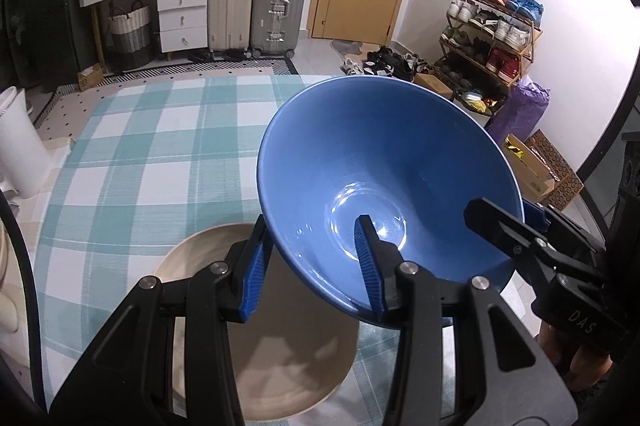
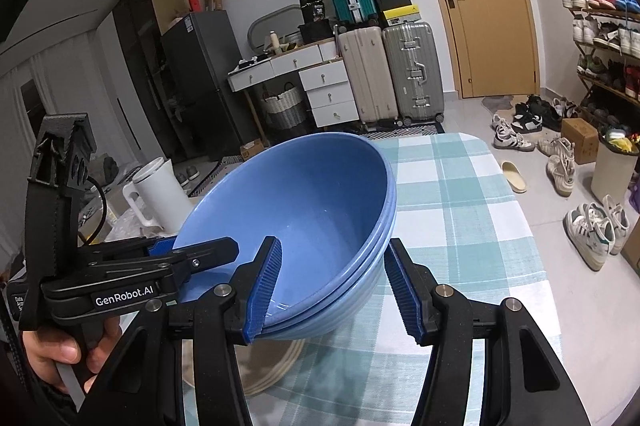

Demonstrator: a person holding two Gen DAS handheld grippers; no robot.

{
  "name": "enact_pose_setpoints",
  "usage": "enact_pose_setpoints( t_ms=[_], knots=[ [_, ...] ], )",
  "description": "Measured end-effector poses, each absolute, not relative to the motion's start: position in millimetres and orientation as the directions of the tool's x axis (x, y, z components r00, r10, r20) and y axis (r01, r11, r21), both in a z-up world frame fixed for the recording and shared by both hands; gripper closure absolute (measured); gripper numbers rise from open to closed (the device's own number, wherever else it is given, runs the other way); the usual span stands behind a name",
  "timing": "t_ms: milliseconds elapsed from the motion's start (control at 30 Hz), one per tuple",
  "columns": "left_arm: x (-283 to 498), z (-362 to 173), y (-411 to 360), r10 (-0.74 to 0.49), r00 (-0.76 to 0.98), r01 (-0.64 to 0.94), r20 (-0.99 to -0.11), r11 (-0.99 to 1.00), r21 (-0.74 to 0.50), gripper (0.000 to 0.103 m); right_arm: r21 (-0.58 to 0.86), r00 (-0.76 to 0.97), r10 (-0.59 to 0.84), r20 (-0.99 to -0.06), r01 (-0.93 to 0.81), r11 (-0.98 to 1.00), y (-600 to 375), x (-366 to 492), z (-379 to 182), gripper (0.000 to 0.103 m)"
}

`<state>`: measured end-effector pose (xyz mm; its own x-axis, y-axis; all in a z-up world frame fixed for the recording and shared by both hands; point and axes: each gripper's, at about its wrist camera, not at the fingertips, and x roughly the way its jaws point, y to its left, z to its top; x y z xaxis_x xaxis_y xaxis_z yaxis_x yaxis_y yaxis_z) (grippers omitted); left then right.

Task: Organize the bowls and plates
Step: 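Lift the nested bowls with both grippers and carry them over the cream plates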

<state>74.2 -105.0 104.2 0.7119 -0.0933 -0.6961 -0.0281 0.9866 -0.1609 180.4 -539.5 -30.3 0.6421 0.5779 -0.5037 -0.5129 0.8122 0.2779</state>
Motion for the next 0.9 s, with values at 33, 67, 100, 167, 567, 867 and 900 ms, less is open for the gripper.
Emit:
enact_pose_setpoints(
  t_ms=[33,67,100,167,567,867,900],
  knots=[
    [71,107,-105,-0.089,0.715,-0.031,-0.693,0.987,-0.158,0.064,0.277,0.642,0.582,-0.499,-0.519,0.809,-538,178,-29,0.047],
    [65,109,-104,-0.084,0.720,-0.035,-0.689,0.987,-0.156,0.064,0.276,0.641,0.584,-0.498,-0.521,0.808,-536,177,-28,0.047],
    [61,111,-104,-0.081,0.722,-0.038,-0.687,0.987,-0.156,0.064,0.273,0.641,0.587,-0.495,-0.526,0.805,-534,175,-26,0.047],
    [54,114,-102,-0.075,0.726,-0.045,-0.684,0.987,-0.155,0.064,0.268,0.641,0.592,-0.488,-0.535,0.801,-532,170,-24,0.047],
    [20,131,-88,-0.015,0.759,-0.085,-0.651,0.989,-0.122,0.064,0.263,0.627,0.622,-0.469,-0.573,0.776,-509,153,-19,0.047],
    [-12,138,-67,0.055,0.770,-0.142,-0.635,0.986,-0.087,0.064,0.274,0.594,0.656,-0.466,-0.608,0.745,-486,143,-24,0.047],
    [-14,136,-62,0.059,0.770,-0.147,-0.635,0.985,-0.087,0.064,0.275,0.588,0.660,-0.468,-0.613,0.741,-483,141,-26,0.047]
  ],
)
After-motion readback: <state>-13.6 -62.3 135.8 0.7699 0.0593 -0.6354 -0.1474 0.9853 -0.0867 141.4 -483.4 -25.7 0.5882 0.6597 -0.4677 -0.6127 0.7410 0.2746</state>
